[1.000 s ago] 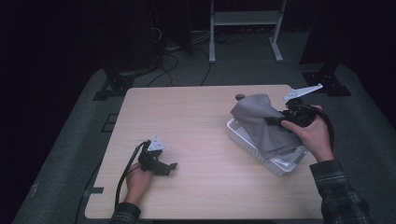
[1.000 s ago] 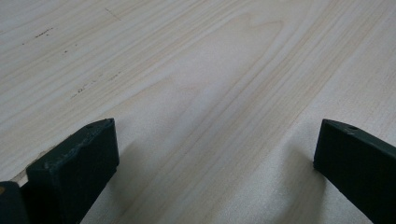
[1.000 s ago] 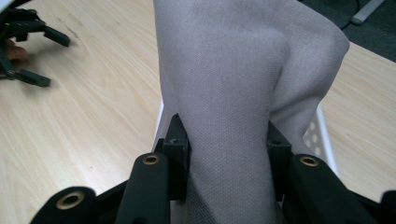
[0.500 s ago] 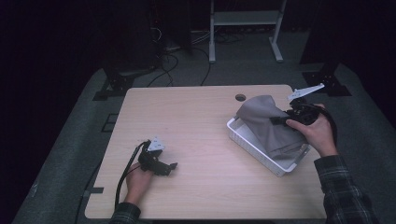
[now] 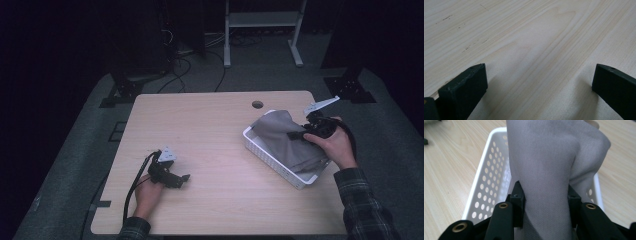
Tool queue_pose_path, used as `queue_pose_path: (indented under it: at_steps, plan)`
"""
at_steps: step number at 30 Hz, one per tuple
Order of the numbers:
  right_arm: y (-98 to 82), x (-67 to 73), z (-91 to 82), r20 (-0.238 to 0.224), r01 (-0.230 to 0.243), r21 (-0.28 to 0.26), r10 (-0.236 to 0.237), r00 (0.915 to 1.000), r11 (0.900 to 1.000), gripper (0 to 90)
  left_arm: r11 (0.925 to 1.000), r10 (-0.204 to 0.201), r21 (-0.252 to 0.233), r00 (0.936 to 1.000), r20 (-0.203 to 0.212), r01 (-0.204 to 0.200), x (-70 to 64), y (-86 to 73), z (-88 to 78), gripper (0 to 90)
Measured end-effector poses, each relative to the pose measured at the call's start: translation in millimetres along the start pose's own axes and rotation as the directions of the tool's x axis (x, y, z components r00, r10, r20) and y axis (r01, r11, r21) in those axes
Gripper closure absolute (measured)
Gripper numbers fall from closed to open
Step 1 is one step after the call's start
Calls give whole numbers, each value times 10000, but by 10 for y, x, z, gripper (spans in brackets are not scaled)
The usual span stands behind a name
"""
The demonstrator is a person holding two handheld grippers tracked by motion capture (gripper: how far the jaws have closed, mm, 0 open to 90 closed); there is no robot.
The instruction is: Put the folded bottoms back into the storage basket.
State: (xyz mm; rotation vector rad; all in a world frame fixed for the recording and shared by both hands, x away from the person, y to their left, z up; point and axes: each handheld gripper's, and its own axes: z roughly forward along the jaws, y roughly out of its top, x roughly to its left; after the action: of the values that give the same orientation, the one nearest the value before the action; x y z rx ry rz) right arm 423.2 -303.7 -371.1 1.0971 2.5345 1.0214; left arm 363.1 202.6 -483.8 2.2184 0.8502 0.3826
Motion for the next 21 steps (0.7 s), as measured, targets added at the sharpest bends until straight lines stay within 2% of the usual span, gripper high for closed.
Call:
queue_pose_path:
  at_steps: [17, 21]
  plan:
    - [-90, 19, 307, -523, 133, 581, -103, 9986, 9982, 597, 10000, 5, 10, 10000, -13, -5, 0, 0, -1, 0]
    - [-82, 19, 360, -469, 138, 675, -107, 9988, 9976, 591, 10000, 5, 8, 10000, -13, -5, 0, 0, -1, 0]
